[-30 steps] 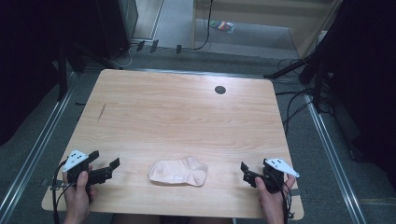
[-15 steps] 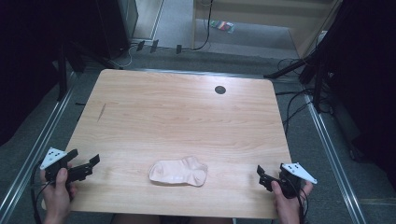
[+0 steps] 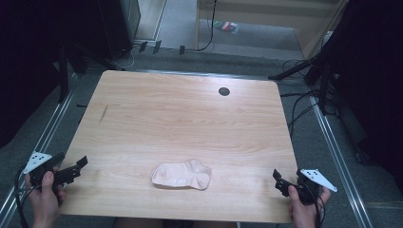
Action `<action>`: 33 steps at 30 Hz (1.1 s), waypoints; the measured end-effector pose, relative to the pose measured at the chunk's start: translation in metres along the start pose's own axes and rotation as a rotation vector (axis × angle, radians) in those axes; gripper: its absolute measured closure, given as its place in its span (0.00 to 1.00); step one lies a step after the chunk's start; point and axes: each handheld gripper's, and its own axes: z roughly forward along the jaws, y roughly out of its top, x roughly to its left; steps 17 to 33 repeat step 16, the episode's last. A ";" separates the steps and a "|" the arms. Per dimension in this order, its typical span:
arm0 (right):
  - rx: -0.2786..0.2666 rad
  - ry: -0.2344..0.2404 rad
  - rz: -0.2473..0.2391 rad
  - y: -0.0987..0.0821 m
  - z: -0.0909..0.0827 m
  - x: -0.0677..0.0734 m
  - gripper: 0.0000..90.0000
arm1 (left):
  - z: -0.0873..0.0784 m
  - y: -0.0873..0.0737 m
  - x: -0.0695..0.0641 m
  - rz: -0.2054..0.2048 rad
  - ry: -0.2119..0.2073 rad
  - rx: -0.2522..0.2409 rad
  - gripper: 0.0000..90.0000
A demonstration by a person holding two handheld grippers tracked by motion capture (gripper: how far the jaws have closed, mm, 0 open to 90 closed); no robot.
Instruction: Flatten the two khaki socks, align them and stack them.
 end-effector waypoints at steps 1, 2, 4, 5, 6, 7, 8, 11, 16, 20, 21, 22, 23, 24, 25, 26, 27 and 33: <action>-0.001 -0.002 0.016 0.000 0.000 -0.002 0.09 | 0.001 -0.001 0.001 -0.012 -0.012 0.003 0.09; -0.003 0.002 0.030 0.000 0.000 -0.003 0.09 | 0.002 -0.001 0.001 -0.018 -0.016 -0.001 0.09; -0.002 0.007 0.036 -0.001 0.001 -0.004 0.09 | 0.002 -0.001 0.001 -0.017 -0.019 0.001 0.09; 0.001 0.007 0.036 -0.001 0.001 -0.004 0.09 | 0.003 -0.001 0.001 -0.013 -0.024 0.003 0.09; 0.004 0.009 0.032 -0.001 0.002 -0.004 0.09 | 0.003 -0.002 0.001 -0.014 -0.024 0.001 0.09; 0.006 0.008 0.034 -0.002 0.002 -0.003 0.09 | 0.004 -0.002 0.000 -0.015 -0.025 -0.003 0.09; 0.006 0.008 0.034 -0.002 0.002 -0.003 0.09 | 0.004 -0.002 0.000 -0.012 -0.024 0.001 0.09; 0.007 0.007 0.038 -0.002 0.002 -0.003 0.09 | 0.004 -0.002 0.000 -0.017 -0.027 0.000 0.09; 0.006 0.006 0.047 -0.002 0.002 -0.004 0.09 | 0.005 -0.002 -0.001 -0.016 -0.028 0.003 0.09; 0.006 0.006 0.047 -0.002 0.002 -0.004 0.09 | 0.005 -0.002 -0.001 -0.016 -0.028 0.003 0.09; 0.006 0.006 0.047 -0.002 0.002 -0.004 0.09 | 0.005 -0.002 -0.001 -0.016 -0.028 0.003 0.09; 0.006 0.006 0.047 -0.002 0.002 -0.004 0.09 | 0.005 -0.002 -0.001 -0.016 -0.028 0.003 0.09; 0.006 0.006 0.047 -0.002 0.002 -0.004 0.09 | 0.005 -0.002 -0.001 -0.016 -0.028 0.003 0.09; 0.006 0.006 0.047 -0.002 0.002 -0.004 0.09 | 0.005 -0.002 -0.001 -0.016 -0.028 0.003 0.09; 0.006 0.006 0.047 -0.002 0.002 -0.004 0.09 | 0.005 -0.002 -0.001 -0.016 -0.028 0.003 0.09; 0.006 0.006 0.047 -0.002 0.002 -0.004 0.09 | 0.005 -0.002 -0.001 -0.016 -0.028 0.003 0.09; 0.006 0.006 0.047 -0.002 0.002 -0.004 0.09 | 0.005 -0.002 -0.001 -0.016 -0.028 0.003 0.09; 0.006 0.006 0.047 -0.002 0.002 -0.004 0.09 | 0.005 -0.002 -0.001 -0.016 -0.028 0.003 0.09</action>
